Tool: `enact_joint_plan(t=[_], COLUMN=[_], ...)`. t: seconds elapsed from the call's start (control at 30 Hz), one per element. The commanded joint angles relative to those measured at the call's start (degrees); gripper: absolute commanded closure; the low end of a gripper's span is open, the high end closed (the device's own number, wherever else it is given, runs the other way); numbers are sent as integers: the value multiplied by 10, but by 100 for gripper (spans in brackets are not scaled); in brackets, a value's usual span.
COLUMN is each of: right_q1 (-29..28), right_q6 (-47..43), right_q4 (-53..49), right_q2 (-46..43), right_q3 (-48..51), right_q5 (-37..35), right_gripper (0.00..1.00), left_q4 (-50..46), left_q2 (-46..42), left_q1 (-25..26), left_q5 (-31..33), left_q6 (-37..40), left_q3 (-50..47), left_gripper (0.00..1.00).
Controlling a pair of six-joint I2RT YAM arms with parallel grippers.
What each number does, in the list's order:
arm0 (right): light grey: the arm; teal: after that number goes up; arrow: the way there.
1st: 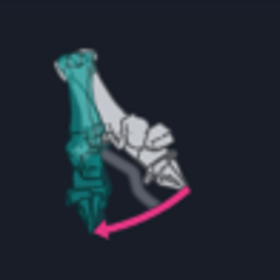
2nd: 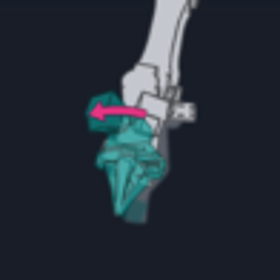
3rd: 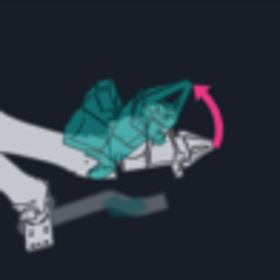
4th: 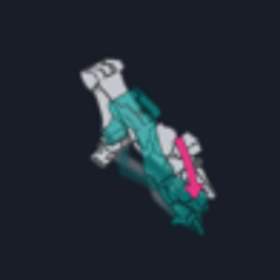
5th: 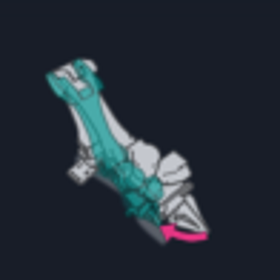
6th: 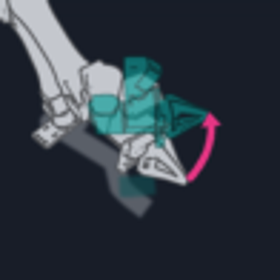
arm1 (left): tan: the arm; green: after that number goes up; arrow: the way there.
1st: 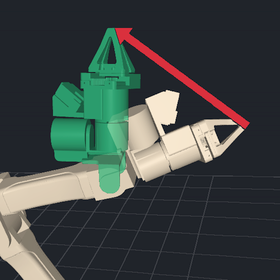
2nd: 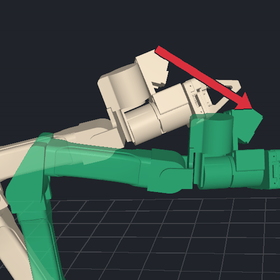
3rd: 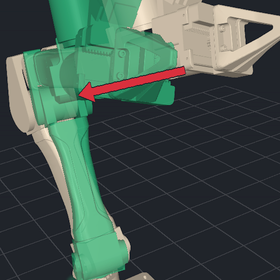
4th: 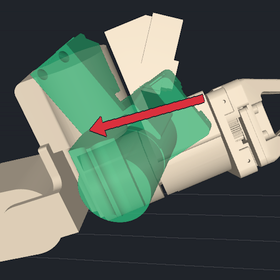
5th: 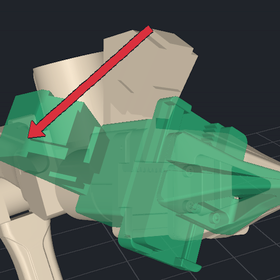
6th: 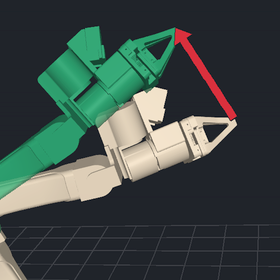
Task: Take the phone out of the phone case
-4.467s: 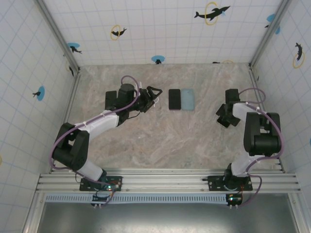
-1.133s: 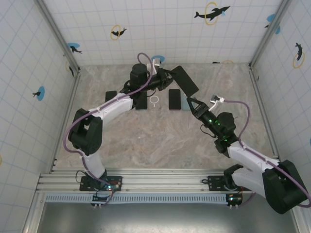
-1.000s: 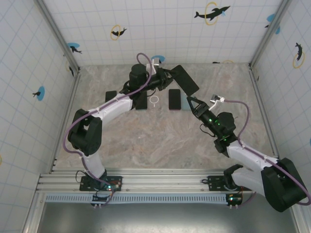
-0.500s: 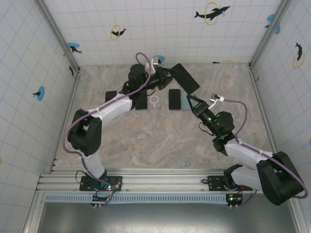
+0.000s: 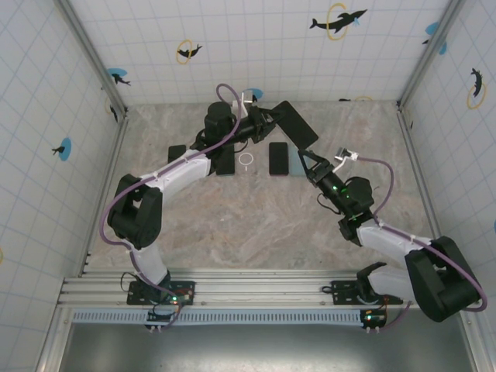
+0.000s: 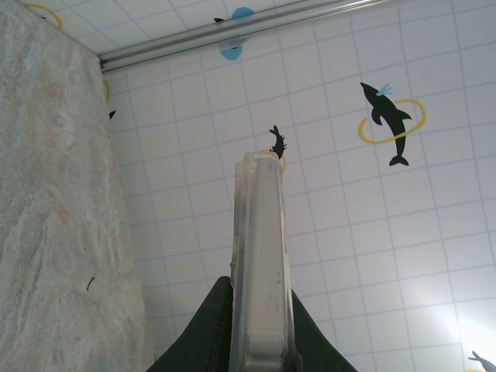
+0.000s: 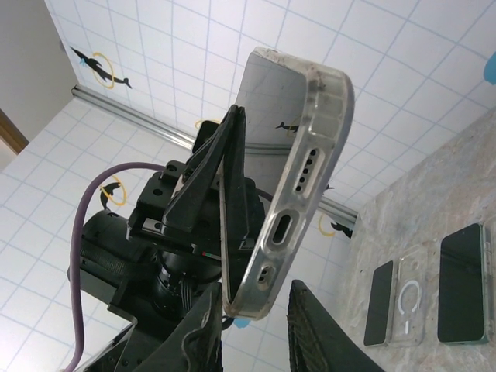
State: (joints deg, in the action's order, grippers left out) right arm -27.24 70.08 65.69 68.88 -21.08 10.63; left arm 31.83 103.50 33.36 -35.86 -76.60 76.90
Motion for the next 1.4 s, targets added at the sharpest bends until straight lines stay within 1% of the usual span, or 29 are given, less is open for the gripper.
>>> enact_joint_plan(t=[0.0,0.1,0.2,0.3,0.4,0.53,0.73,0.83,0.97,1.1,1.17,1.23,1.27,1.33,1.37], right_q1=[4,4,5,7,7,9,24,31,45,56,63,67,67,71,74], right_q6=[1,-4,-21,-53,-106,-179,-225,-259,-281,-295,-283,-279,-278,-278,-278], right_q4=[23,21,9,-17,-57,-111,-110,-145,-163,-183,-163,-157,-158,-158,-158], right_q2=[9,9,8,2,-5,-13,-7,0,11,25,28,31,30,22,17], right_q3=[-24,-20,-19,-18,-19,-20,-5,-16,-19,-25,-25,-35,-40,-43,-42], right_q5=[9,5,7,15,31,42,52,55,61,66,71,84,89,97,103], right_gripper=[76,77,83,86,88,89,90,91,91,91,91,90,87,73,68], left_q4=[47,53,63,72,82,117,183,177,191,203,193,164,150,113,95], left_q2=[-21,-19,-20,-23,-27,-30,-33,-39,-42,-42,-44,-49,-51,-54,-57], left_q1=[1,2,2,2,2,2,2,2,4,6,6,6,6,3,0], left_q5=[-18,-18,-21,-24,-24,-28,-31,-33,-33,-31,-34,-36,-40,-51,-53], left_q6=[-9,-17,-33,-49,-68,-114,-193,-196,-215,-227,-218,-185,-168,-116,-88], left_q3=[28,32,35,38,42,43,38,39,33,35,38,36,36,40,39], left_gripper=[84,84,85,85,86,87,87,88,88,89,89,89,89,89,89])
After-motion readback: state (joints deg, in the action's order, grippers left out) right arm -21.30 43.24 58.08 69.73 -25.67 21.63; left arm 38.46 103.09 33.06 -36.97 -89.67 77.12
